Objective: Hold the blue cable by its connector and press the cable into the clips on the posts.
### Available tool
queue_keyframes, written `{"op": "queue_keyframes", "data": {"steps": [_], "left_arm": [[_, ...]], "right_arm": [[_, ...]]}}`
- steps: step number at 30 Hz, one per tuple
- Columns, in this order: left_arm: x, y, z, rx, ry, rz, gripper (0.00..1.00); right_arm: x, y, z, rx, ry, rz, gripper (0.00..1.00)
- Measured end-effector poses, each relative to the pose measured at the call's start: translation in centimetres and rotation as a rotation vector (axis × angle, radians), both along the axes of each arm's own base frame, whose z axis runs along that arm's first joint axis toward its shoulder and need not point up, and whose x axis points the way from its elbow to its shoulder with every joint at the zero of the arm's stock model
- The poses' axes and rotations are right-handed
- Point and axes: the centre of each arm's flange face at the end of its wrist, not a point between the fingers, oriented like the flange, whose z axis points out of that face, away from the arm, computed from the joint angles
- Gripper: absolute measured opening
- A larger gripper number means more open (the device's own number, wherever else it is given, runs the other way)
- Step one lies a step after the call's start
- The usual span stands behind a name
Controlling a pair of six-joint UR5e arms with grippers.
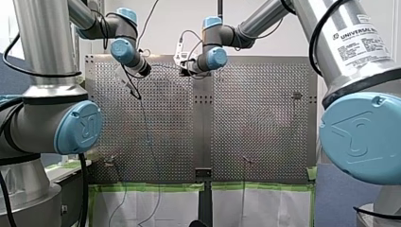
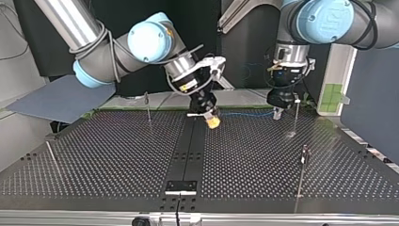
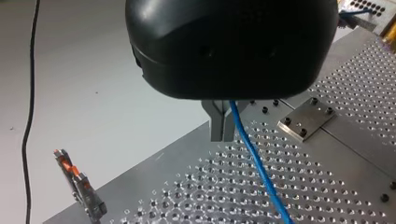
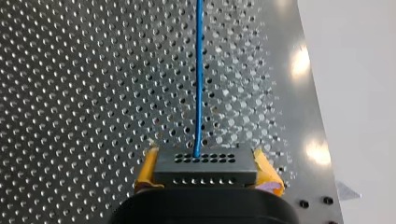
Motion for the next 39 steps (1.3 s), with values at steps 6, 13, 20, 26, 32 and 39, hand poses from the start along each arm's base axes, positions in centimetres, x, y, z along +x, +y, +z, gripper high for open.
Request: {"op": "queue_keyframes", "data": {"steps": [6,13,20,26,32,39], "left_arm": [[0.5,0.8,0.2,-0.010,-0.014,0.020,0.00],[1.4,2.1,0.8,-0.031,-0.045,0.053,0.00],[2.0,3.4,1.7,-0.035,-0.052,0.062,0.00],[2.3,4.8,2.2,-0.041,-0.048,0.061,0.00],[2.8,6.5,2.9,-0.060,-0.070,0.061,0.00],[3.6,8.3,3.6,-0.069,-0.090,0.073,0.00]], "right_arm": [[0.4,0.5,0.2,-0.005,-0.003,0.012,0.00],[0.5,0.5,0.7,-0.013,-0.012,0.013,0.00],[0.7,0.4,1.7,-0.023,-0.027,0.016,0.00],[0.9,0.3,2.3,-0.030,-0.038,0.017,0.00],[1.1,0.3,3.0,-0.037,-0.050,0.021,0.00],[1.3,0.7,3.1,-0.037,-0.050,0.029,0.00]]}}
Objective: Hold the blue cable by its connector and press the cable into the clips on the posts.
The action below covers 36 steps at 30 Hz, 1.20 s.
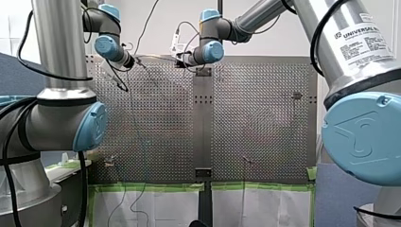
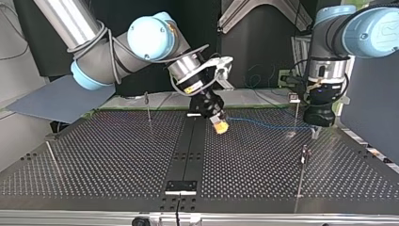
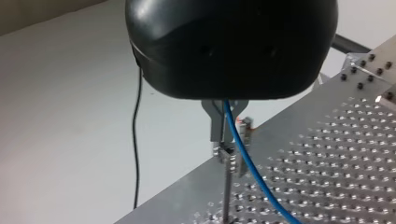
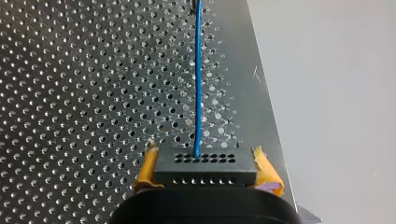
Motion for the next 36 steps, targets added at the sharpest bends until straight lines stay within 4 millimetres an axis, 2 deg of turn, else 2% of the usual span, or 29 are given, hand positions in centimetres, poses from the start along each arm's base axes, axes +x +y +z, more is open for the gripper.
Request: {"op": "queue_keyframes", "data": {"steps": [8,14,36], "left_arm": [[1.1,0.7,-0.5,-0.005,0.002,0.010,0.00],[1.5,0.7,-0.1,-0.010,-0.033,0.000,0.00],[2.2,1.6,0.1,-0.002,-0.070,0.014,0.00]], "right_arm": [[0.1,0.1,0.0,-0.001,0.002,0.002,0.00],[0.1,0.2,0.0,0.000,0.002,0.003,0.00],[0.0,-0.1,-0.2,0.004,0.003,0.007,0.00]]}}
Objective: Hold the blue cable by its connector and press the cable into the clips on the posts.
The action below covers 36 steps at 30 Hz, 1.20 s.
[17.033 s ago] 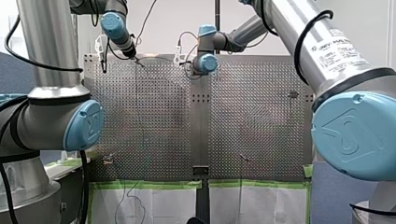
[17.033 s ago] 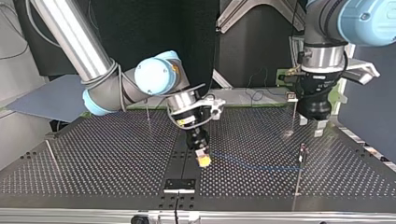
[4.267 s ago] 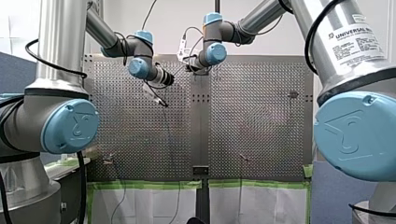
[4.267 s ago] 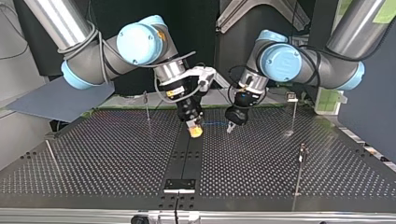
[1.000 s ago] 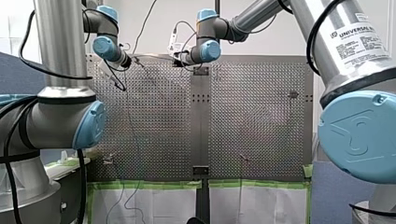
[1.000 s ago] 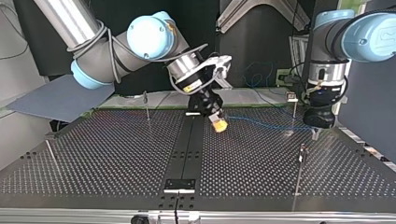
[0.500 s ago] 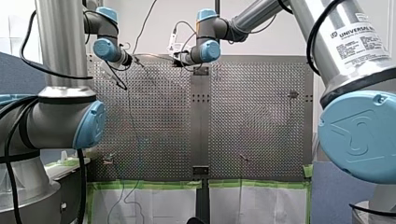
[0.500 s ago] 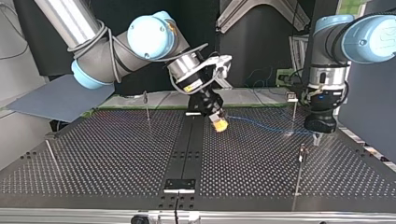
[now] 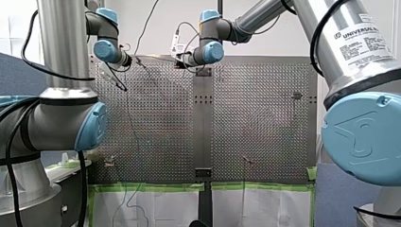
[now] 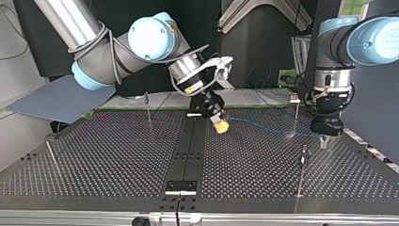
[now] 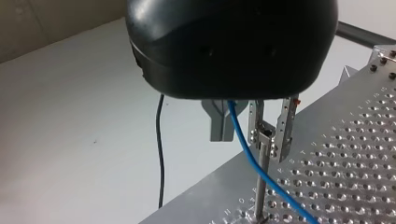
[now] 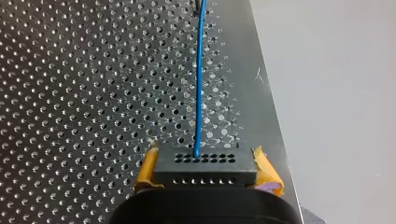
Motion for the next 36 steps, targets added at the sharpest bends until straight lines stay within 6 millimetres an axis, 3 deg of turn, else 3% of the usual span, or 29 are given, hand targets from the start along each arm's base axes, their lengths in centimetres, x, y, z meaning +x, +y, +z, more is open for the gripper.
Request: {"op": "queue_keyframes", "data": {"steps": [10,21,36], "left_arm": [[0.8,0.3,-0.5,0.000,-0.006,0.003,0.00],[2.4,0.7,-1.6,-0.015,-0.027,-0.008,0.00],[4.6,1.7,-1.3,-0.030,-0.074,-0.012,0.00]], "right_arm": [[0.0,-0.4,-0.4,0.002,0.003,0.003,0.00],[0.6,-0.8,-2.1,0.010,0.019,0.042,0.00],[0.8,-1.4,-1.1,-0.013,-0.003,0.053,0.00]]}}
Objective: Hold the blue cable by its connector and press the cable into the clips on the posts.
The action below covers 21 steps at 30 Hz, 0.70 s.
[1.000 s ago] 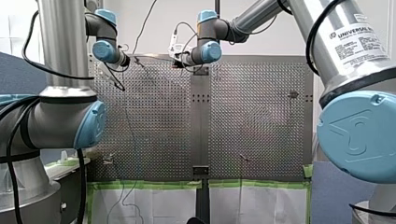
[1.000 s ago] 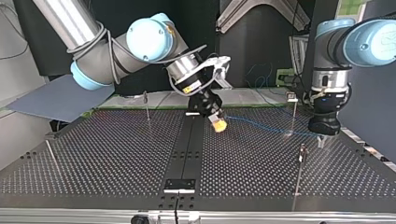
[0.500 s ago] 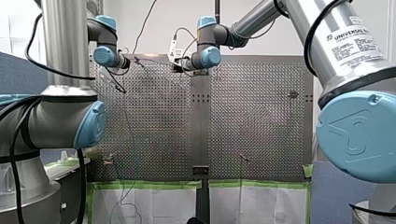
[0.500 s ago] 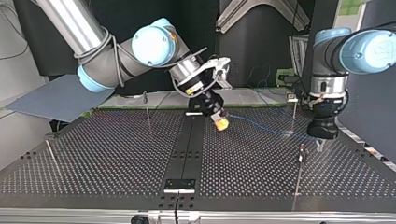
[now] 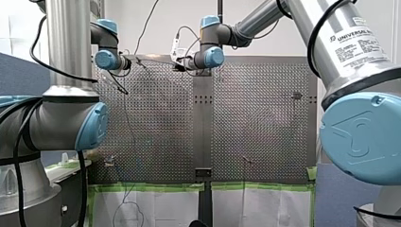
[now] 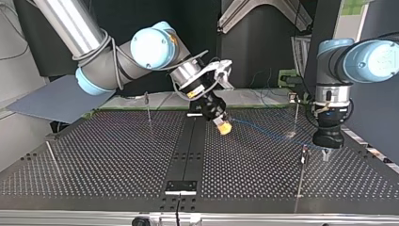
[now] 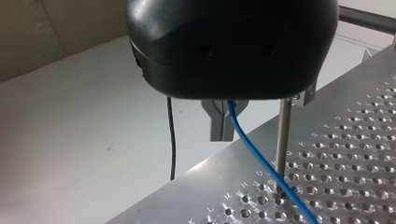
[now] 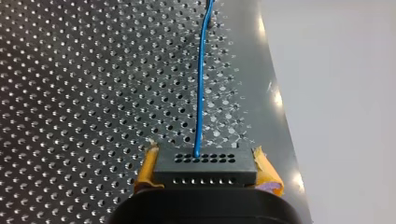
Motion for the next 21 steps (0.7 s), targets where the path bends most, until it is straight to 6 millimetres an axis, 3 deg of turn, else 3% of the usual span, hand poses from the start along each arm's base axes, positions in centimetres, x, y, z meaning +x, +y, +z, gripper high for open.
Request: {"op": "queue_keyframes", "data": {"steps": [21], "left_arm": [[1.9,0.3,-0.3,0.021,0.011,-0.028,0.00]], "right_arm": [[-1.5,-2.6,0.3,-0.005,-0.005,-0.059,0.00]]}}
